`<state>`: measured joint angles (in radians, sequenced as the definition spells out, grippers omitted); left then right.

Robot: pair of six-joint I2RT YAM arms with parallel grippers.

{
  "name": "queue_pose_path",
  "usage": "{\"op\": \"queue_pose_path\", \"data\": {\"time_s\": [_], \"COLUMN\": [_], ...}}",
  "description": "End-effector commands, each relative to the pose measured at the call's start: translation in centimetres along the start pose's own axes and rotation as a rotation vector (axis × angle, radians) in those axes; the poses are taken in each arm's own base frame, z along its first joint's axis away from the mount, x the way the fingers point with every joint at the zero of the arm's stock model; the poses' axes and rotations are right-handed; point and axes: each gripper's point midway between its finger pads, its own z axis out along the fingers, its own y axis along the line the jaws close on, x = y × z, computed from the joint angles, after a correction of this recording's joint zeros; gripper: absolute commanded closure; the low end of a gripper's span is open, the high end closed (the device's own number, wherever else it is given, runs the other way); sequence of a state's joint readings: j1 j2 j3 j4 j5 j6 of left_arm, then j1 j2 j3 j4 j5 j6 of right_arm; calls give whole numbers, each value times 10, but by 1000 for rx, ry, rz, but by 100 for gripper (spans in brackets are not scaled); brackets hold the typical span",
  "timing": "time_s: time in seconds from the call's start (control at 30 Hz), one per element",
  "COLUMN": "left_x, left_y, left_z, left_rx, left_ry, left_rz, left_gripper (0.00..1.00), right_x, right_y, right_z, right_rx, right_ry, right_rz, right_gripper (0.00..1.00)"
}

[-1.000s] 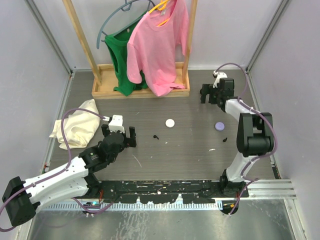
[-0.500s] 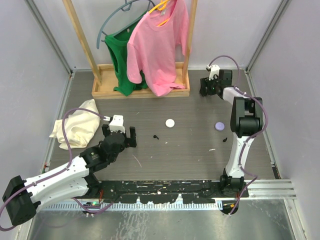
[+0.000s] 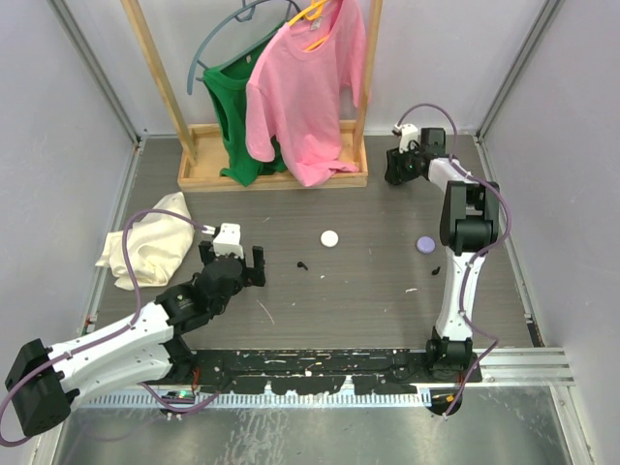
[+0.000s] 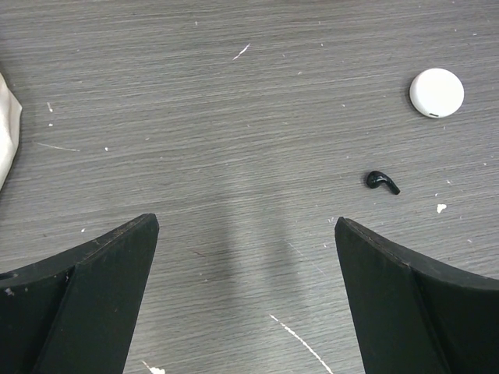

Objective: Insert the wireless bluetooth earbuds into the charging case
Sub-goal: Pick up the charging case at the center of the board.

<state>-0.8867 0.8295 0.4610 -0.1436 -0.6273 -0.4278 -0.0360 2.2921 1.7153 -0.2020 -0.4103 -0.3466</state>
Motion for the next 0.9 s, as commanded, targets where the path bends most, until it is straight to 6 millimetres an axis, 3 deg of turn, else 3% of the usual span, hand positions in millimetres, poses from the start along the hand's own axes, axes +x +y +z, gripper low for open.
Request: {"op": "queue_pose_path", "data": {"time_s": [0.0,0.17,0.4,0.6,0.87], "left_x": [-16,-17,-18,-18,-20], "left_y": [-6,-5,-8,-9,-8], "left_z": [2,2,0,-1,-5], "left_rx": [16,19,41,49,59], "left_ry": [-60,-63,-64,-67,-77], "left_rz": [-38,-40,-44,-45,-59], "left_gripper": [2,2,2,2,2], "right_x": [-8,-3,-10,14,59], "right_y": [5,14,40,85,165], "right_z": [-1,-9,-41,-71,-117], "right_rx": [-29,-25,19,36,52], "right_ry": [36,53,29,62,85], "right_rz": [-27,-14,103,188,257], "right_gripper": [46,55,59,61,61]}}
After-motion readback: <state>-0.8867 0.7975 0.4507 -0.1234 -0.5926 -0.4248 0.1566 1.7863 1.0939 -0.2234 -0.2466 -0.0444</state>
